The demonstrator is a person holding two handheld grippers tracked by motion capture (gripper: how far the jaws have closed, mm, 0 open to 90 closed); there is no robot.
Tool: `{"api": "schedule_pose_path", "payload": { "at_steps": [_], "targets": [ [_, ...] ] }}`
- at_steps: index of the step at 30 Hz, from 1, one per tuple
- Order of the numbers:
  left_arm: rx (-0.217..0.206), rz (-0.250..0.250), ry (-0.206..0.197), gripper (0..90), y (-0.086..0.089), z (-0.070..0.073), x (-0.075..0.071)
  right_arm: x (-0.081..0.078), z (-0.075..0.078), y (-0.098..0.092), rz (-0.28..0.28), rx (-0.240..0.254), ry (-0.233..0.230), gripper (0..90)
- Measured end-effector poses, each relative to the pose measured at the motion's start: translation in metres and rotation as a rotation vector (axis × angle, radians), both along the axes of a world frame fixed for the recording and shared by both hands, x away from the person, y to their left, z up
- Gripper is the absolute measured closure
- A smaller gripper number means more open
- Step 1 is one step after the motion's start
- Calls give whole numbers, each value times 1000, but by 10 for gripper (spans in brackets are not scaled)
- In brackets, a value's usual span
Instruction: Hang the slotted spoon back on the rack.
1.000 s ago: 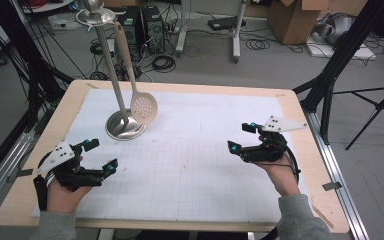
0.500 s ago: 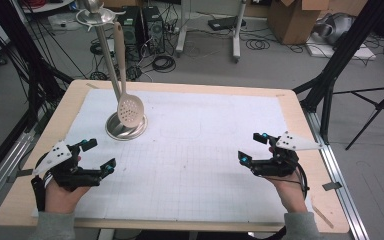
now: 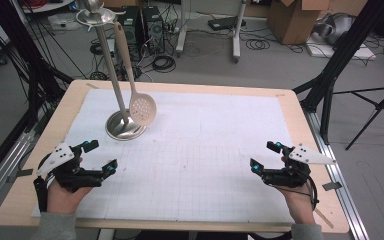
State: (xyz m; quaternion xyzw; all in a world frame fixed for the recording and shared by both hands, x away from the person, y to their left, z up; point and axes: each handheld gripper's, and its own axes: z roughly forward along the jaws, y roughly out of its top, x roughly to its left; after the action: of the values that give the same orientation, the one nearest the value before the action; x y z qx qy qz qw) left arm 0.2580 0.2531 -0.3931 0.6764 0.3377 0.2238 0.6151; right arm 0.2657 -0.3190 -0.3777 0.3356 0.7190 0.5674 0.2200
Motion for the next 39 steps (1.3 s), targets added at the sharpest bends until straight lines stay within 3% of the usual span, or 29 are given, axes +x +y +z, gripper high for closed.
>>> {"api": "schedule_pose_path", "payload": {
  "at_steps": [9, 15, 19, 21, 39],
  "targets": [
    [3, 11, 3, 18, 2, -2, -1, -5, -16, -11, -27, -8, 35, 107],
    [0, 23, 3, 18, 3, -4, -3, -9, -24, -21, -46, 25, 41, 107],
    [-2, 24, 9, 18, 2, -7, -4, -12, -26, -27, -61, 46, 16, 107],
    [-21, 13, 13, 18, 2, -7, -5, -13, -28, -29, -63, 30, 9, 107],
    [-5, 14, 21, 18, 0, -10, -8, -28, -49, -45, -90, 42, 21, 107]
  ]
}}
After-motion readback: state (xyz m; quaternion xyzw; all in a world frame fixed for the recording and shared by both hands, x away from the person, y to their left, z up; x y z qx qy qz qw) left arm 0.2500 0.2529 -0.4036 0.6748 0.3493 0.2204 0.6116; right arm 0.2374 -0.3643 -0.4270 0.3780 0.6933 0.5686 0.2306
